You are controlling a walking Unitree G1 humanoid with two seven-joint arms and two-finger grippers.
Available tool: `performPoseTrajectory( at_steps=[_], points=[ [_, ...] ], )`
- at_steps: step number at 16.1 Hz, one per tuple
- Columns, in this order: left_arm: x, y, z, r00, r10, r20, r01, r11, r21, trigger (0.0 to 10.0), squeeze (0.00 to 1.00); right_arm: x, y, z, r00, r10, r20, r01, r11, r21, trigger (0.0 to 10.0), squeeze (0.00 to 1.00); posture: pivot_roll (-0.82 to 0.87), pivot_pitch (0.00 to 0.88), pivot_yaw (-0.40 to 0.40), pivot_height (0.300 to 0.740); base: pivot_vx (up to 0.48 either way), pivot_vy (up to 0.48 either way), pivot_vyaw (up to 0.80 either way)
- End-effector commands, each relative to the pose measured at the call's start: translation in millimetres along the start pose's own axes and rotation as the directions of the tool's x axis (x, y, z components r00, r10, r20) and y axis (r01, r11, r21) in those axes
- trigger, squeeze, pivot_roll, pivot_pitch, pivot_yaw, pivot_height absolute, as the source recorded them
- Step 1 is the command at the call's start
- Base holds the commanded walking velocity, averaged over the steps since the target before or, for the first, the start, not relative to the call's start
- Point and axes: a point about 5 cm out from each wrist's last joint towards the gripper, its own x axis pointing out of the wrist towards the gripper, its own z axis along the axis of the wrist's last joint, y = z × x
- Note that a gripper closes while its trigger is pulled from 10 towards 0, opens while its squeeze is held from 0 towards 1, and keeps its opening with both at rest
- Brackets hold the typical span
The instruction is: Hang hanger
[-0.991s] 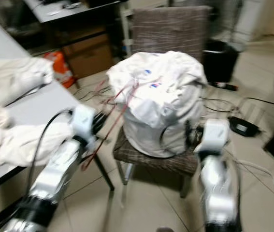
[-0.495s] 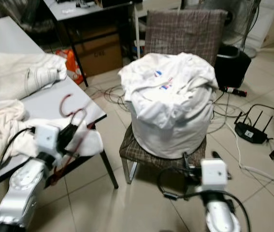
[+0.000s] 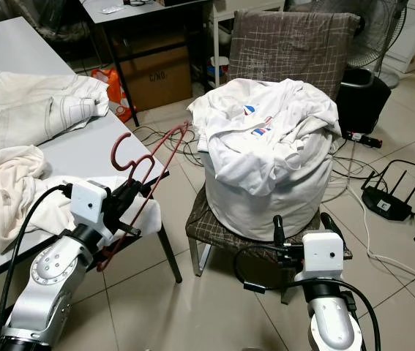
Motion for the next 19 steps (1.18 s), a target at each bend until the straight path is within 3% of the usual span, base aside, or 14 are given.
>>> performPoseTrajectory(
  at_steps=[1, 4, 8, 19],
  points=[
    [2.1, 2.7, 9, 1.000, 0.019, 0.025, -0.019, 1.000, 0.003, 10.0, 0.00, 3.6, 0.3, 6, 1.000, -0.008, 0.031, 0.008, 1.000, -0.002, 10.0, 0.00, -0.15, 0.000, 0.116, 0.740, 0.000, 0.000, 0.00],
    [13.0, -1.6, 17, 0.999, 0.022, 0.049, -0.022, 1.000, 0.003, 10.0, 0.00, 35.5, -22.5, 19, 0.995, -0.088, 0.050, 0.088, 0.996, 0.008, 10.0, 0.00, -0.16, 0.000, 0.126, 0.740, 0.000, 0.000, 0.00],
    [19.3, -0.3, 25, 0.997, 0.034, 0.063, -0.034, 0.999, 0.010, 10.0, 0.00, 67.8, -42.1, 27, 0.992, -0.114, 0.057, 0.114, 0.993, 0.005, 10.0, 0.00, -0.14, 0.000, 0.131, 0.740, 0.000, 0.000, 0.00],
    [20.0, 8.1, 44, 0.990, 0.073, 0.119, -0.080, 0.996, 0.050, 10.0, 0.00, 121.8, -45.8, 28, 1.000, -0.020, 0.024, 0.019, 1.000, 0.023, 10.0, 0.00, -0.07, 0.000, 0.119, 0.740, 0.000, 0.000, 0.00]
  ],
)
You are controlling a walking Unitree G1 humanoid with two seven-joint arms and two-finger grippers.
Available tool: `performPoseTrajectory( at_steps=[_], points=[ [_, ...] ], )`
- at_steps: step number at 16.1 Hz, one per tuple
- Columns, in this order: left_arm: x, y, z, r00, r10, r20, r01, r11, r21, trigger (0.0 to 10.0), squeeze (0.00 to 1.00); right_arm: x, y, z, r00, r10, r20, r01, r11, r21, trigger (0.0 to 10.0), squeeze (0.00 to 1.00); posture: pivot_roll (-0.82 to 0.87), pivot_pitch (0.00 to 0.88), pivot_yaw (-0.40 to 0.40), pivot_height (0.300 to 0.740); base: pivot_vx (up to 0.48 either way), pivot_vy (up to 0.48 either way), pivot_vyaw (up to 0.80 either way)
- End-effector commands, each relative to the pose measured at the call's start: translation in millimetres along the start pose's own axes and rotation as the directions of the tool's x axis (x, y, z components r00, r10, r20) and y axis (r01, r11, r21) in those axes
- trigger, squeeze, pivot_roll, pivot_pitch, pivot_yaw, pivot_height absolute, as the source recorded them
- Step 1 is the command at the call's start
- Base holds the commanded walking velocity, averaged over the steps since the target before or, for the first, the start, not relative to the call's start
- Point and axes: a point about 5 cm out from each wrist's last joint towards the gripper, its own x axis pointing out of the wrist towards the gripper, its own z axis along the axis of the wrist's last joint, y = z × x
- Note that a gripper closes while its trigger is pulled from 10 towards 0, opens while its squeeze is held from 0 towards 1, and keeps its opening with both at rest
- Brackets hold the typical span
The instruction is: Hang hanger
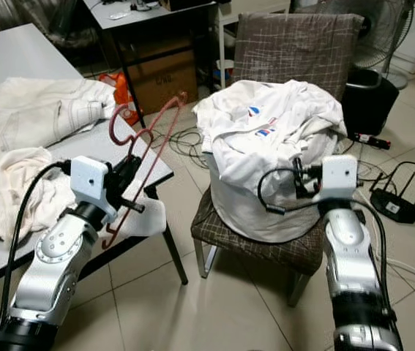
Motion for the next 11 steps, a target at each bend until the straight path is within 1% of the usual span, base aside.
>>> performPoseTrajectory(
  at_steps=[1, 3, 6, 8, 11],
  points=[
    [0.8, 7.0, 9, 0.999, 0.029, 0.029, -0.030, 0.999, 0.025, 10.0, 0.00, 4.4, 3.7, 2, 1.000, 0.019, 0.012, -0.019, 0.999, 0.029, 10.0, 0.00, -0.07, 0.000, 0.118, 0.740, 0.000, 0.000, 0.00],
    [0.1, 6.7, 10, 0.999, 0.032, 0.030, -0.032, 0.999, 0.027, 10.0, 0.00, 7.1, 8.5, 2, 0.999, 0.039, 0.014, -0.040, 0.998, 0.049, 10.0, 0.00, -0.06, 0.000, 0.111, 0.740, 0.000, 0.000, 0.00],
    [1.2, 4.0, 11, 0.999, 0.033, 0.035, -0.034, 0.999, 0.033, 10.0, 0.00, 15.5, 21.2, 0, 0.995, 0.098, 0.009, -0.098, 0.992, 0.077, 10.0, 0.00, -0.06, 0.000, 0.104, 0.740, 0.000, 0.000, 0.00],
    [1.9, 4.1, 11, 0.999, 0.034, 0.036, -0.035, 0.999, 0.036, 10.0, 0.00, 17.8, 24.7, 0, 0.993, 0.116, 0.008, -0.116, 0.989, 0.089, 10.0, 0.00, -0.06, 0.000, 0.104, 0.740, 0.000, 0.000, 0.00],
    [2.9, 5.1, 12, 0.999, 0.037, 0.039, -0.038, 0.999, 0.038, 10.0, 0.00, 21.3, 25.5, 0, 0.994, 0.109, 0.002, -0.108, 0.987, 0.118, 10.0, 0.00, -0.06, 0.000, 0.104, 0.740, 0.000, 0.000, 0.00]
  ],
)
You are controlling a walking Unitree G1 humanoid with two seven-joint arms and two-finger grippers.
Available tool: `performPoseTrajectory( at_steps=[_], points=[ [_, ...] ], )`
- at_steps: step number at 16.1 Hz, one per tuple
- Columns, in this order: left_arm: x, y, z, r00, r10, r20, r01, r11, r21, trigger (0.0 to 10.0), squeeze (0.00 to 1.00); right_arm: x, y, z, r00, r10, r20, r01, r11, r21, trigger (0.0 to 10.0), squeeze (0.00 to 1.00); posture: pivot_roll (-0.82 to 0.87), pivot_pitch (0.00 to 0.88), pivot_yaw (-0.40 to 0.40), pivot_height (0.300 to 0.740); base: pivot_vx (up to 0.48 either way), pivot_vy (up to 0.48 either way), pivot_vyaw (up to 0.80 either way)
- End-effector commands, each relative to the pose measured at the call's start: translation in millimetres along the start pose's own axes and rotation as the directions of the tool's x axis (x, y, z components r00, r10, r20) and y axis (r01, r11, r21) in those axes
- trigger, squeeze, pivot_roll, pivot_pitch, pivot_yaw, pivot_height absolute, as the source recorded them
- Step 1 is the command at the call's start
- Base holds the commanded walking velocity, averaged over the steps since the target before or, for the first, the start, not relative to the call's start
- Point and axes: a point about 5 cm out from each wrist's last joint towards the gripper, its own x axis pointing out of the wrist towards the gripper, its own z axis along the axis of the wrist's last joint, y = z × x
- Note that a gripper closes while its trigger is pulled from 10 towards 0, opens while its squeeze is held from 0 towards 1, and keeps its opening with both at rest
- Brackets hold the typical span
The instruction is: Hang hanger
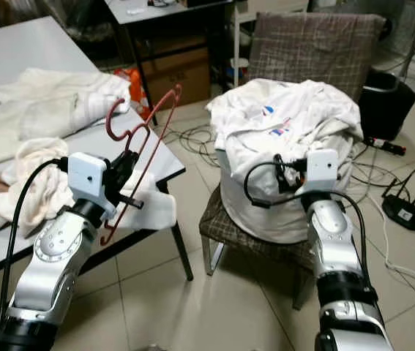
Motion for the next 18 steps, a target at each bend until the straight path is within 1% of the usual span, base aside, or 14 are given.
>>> performPoseTrajectory(
  at_steps=[1, 4, 8, 10, 11, 12, 15, 16, 17, 18],
  points=[
    [2.4, 4.5, 7, 1.000, 0.009, 0.023, -0.010, 1.000, 0.018, 10.0, 0.00, 4.1, 2.9, 4, 1.000, 0.009, 0.019, -0.010, 1.000, 0.016, 10.0, 0.00, -0.05, 0.000, 0.100, 0.740, 0.000, 0.000, 0.00],
    [2.8, 0.9, 4, 1.000, -0.002, 0.014, 0.002, 1.000, 0.019, 10.0, 0.00, 7.3, 7.4, 1, 0.999, 0.033, 0.009, -0.033, 0.999, 0.013, 10.0, 0.00, -0.06, 0.000, 0.098, 0.740, 0.000, 0.000, 0.00],
    [4.1, -0.8, 4, 1.000, -0.008, 0.015, 0.008, 1.000, 0.018, 10.0, 0.00, 9.0, 7.7, -3, 0.999, 0.039, -0.015, -0.039, 0.999, 0.017, 10.0, 0.00, -0.06, 0.000, 0.098, 0.740, 0.000, 0.000, 0.00],
    [4.1, -0.7, 4, 1.000, -0.009, 0.014, 0.009, 1.000, 0.020, 10.0, 0.00, 10.1, 12.2, -5, 0.996, 0.087, -0.034, -0.087, 0.996, 0.019, 10.0, 0.00, -0.06, 0.000, 0.097, 0.740, 0.000, 0.000, 0.00],
    [4.3, -0.4, 4, 1.000, -0.009, 0.013, 0.009, 1.000, 0.021, 10.0, 0.00, 10.0, 15.6, -7, 0.990, 0.128, -0.050, -0.128, 0.992, 0.005, 10.0, 0.00, -0.06, 0.000, 0.096, 0.740, 0.000, 0.000, 0.00],
    [4.6, -0.6, 4, 1.000, -0.010, 0.013, 0.009, 1.000, 0.022, 10.0, 0.00, 9.8, 15.8, -8, 0.989, 0.137, -0.059, -0.137, 0.991, 0.005, 10.0, 0.00, -0.06, 0.000, 0.096, 0.740, 0.000, 0.000, 0.00],
    [5.1, -0.9, 4, 1.000, -0.010, 0.016, 0.010, 1.000, 0.024, 10.0, 0.00, 9.2, 14.9, -10, 0.989, 0.134, -0.066, -0.134, 0.991, 0.007, 10.0, 0.00, -0.06, 0.000, 0.092, 0.740, 0.000, 0.000, 0.00],
    [4.7, -0.8, 4, 1.000, -0.010, 0.018, 0.010, 1.000, 0.026, 10.0, 0.00, 7.9, 12.9, -9, 0.991, 0.118, -0.058, -0.117, 0.993, 0.006, 10.0, 0.00, -0.06, 0.000, 0.091, 0.740, 0.000, 0.000, 0.00],
    [4.2, -1.2, 4, 1.000, -0.011, 0.017, 0.010, 1.000, 0.027, 10.0, 0.00, 2.2, 9.0, -7, 0.998, 0.057, -0.032, -0.058, 0.998, -0.026, 10.0, 0.00, -0.06, 0.000, 0.088, 0.740, 0.000, 0.000, 0.00],
    [4.1, -1.5, 4, 1.000, -0.012, 0.018, 0.011, 1.000, 0.028, 10.0, 0.00, -1.1, 9.5, -8, 0.999, 0.038, -0.027, -0.039, 0.998, -0.043, 10.0, 0.00, -0.06, 0.000, 0.088, 0.740, 0.000, 0.000, 0.00]
  ],
)
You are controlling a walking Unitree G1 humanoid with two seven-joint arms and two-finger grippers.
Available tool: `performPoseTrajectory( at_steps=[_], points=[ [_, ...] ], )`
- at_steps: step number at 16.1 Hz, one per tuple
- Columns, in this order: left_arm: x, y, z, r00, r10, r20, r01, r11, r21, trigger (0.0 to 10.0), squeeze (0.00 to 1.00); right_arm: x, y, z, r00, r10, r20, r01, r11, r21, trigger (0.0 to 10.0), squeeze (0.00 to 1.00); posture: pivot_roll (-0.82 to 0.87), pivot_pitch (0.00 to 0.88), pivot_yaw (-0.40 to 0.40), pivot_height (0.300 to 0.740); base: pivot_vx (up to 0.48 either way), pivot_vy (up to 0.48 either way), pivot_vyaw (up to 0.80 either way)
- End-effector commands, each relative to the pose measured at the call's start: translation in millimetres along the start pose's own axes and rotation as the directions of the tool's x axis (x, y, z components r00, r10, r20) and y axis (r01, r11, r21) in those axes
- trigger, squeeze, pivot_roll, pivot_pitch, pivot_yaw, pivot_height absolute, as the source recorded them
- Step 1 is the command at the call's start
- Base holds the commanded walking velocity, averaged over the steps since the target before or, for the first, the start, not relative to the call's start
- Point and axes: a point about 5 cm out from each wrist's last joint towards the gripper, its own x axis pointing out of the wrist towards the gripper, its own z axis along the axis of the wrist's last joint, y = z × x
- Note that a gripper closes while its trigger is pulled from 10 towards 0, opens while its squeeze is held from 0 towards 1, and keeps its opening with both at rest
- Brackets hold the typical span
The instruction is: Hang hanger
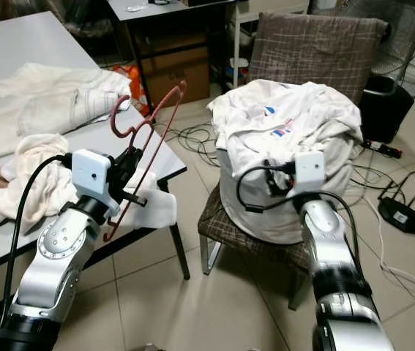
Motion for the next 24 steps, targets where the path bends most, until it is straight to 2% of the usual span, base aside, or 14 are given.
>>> performPoseTrajectory(
  at_steps=[1, 2, 3, 4, 7, 10, 15, 20, 24],
  points=[
    [-0.4, 2.1, -1, 1.000, 0.004, 0.000, -0.004, 1.000, 0.015, 10.0, 0.00, -2.8, 3.3, 2, 1.000, -0.025, 0.015, 0.026, 0.999, -0.038, 10.0, 0.00, -0.06, 0.000, 0.085, 0.740, 0.000, 0.000, 0.00],
    [-0.5, 1.7, -1, 1.000, 0.001, 0.000, -0.001, 1.000, 0.016, 10.0, 0.00, -21.7, 10.4, 0, 0.992, -0.098, 0.076, 0.106, 0.990, -0.098, 10.0, 0.00, -0.06, 0.000, 0.083, 0.740, 0.000, 0.000, 0.00],
    [-0.5, 1.6, -1, 1.000, 0.001, 0.000, -0.001, 1.000, 0.016, 10.0, 0.00, -26.5, 12.7, 0, 0.990, -0.109, 0.090, 0.118, 0.987, -0.107, 10.0, 0.00, -0.06, 0.000, 0.083, 0.740, 0.000, 0.000, 0.00],
    [-0.2, 1.2, -2, 1.000, -0.002, -0.001, 0.002, 1.000, 0.016, 10.0, 0.00, -38.2, 17.0, -3, 0.982, -0.154, 0.105, 0.166, 0.980, -0.107, 10.0, 0.00, -0.08, 0.000, 0.085, 0.740, 0.000, 0.000, 0.00],
    [2.0, -0.4, -2, 1.000, -0.016, 0.000, 0.016, 1.000, 0.018, 10.0, 0.00, -47.9, 29.8, -9, 0.986, -0.146, 0.081, 0.152, 0.985, -0.083, 10.0, 0.00, -0.09, 0.000, 0.091, 0.740, 0.000, 0.000, 0.00],
    [4.8, -1.5, -2, 1.000, -0.023, 0.005, 0.023, 1.000, 0.019, 10.0, 0.00, -45.2, 27.3, -3, 0.987, -0.145, 0.075, 0.151, 0.985, -0.086, 10.0, 0.00, -0.09, 0.000, 0.094, 0.740, 0.000, 0.000, 0.00],
    [6.4, -3.5, -2, 1.000, -0.020, 0.012, 0.019, 1.000, 0.015, 10.0, 0.00, -22.5, 6.7, 1, 0.992, -0.121, 0.044, 0.125, 0.987, -0.099, 10.0, 0.00, -0.08, 0.000, 0.088, 0.740, 0.000, 0.000, 0.00],
    [4.4, -1.6, -2, 1.000, -0.006, 0.013, 0.005, 1.000, 0.020, 10.0, 0.00, -11.3, 7.4, -1, 0.997, -0.070, 0.016, 0.071, 0.993, -0.091, 10.0, 0.00, -0.07, 0.000, 0.080, 0.740, 0.000, 0.000, 0.00],
    [3.8, -0.9, -2, 1.000, 0.000, 0.013, 0.000, 1.000, 0.022, 10.0, 0.00, -9.5, 10.3, -5, 0.998, -0.056, 0.001, 0.056, 0.996, -0.075, 10.0, 0.00, -0.06, 0.000, 0.080, 0.740, 0.000, 0.000, 0.00]
  ],
)
